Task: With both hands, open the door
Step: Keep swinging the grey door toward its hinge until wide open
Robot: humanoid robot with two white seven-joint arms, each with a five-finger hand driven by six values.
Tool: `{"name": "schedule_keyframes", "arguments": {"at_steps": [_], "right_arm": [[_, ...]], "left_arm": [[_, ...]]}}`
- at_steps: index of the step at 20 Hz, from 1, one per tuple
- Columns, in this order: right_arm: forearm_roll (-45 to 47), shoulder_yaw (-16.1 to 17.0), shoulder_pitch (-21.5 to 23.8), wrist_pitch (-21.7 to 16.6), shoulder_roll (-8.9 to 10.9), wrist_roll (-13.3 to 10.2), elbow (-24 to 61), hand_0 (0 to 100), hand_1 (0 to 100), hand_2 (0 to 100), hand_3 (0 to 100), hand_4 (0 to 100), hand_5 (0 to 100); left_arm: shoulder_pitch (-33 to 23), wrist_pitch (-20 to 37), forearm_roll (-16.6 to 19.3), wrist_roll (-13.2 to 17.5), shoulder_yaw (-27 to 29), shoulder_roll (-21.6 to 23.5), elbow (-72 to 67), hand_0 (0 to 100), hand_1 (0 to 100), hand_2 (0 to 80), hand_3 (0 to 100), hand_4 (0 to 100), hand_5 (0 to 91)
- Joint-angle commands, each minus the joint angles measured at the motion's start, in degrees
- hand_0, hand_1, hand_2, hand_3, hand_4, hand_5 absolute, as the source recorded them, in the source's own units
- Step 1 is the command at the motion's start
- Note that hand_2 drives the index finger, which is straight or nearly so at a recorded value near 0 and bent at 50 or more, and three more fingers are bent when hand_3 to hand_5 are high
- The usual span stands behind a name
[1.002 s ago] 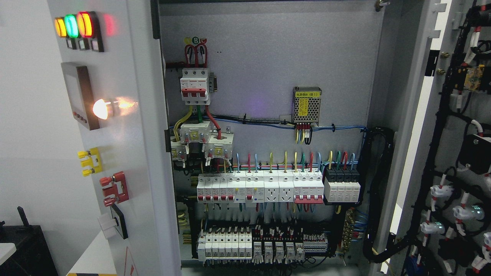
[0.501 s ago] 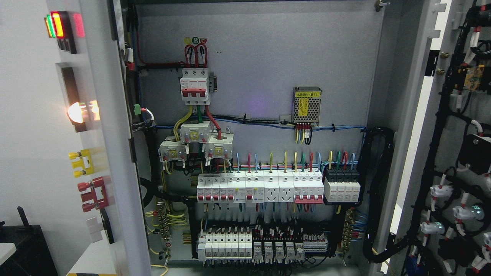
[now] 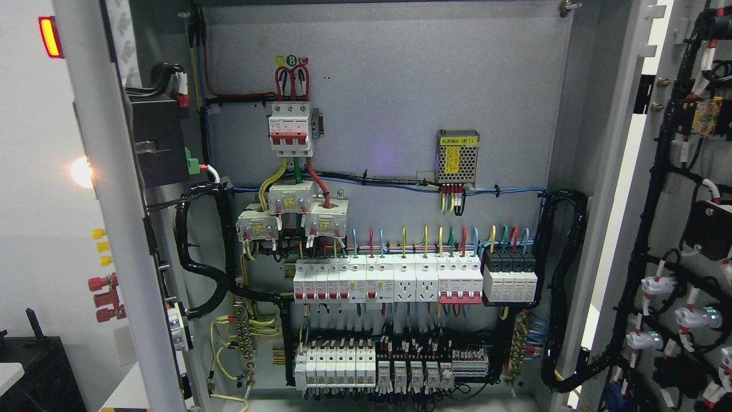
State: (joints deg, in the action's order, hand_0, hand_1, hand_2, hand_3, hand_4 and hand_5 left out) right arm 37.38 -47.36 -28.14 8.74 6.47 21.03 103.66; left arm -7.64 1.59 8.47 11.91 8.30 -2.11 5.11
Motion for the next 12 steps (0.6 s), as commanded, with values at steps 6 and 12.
{"name": "schedule_keyframes", "arguments": {"at_steps": [6,12], "right_arm": [[-0.38,-2.74,-2.45,0.05,-2.25,0.15,-0.83,0,0,0,0,0,0],[-0.55,-3.0,-2.63,2.33,-2.69,0.15,-1.27,0,0,0,0,0,0]], "left_arm": [[0.0,0.0,0.05,0.04,-0.12,0.0,-0.01,0,0,0.0,0,3,0.0],[0.0,0.0,0.05,0.04,-0.21,-0.09,-0.01,0,0,0.0,0,3,0.0]]}}
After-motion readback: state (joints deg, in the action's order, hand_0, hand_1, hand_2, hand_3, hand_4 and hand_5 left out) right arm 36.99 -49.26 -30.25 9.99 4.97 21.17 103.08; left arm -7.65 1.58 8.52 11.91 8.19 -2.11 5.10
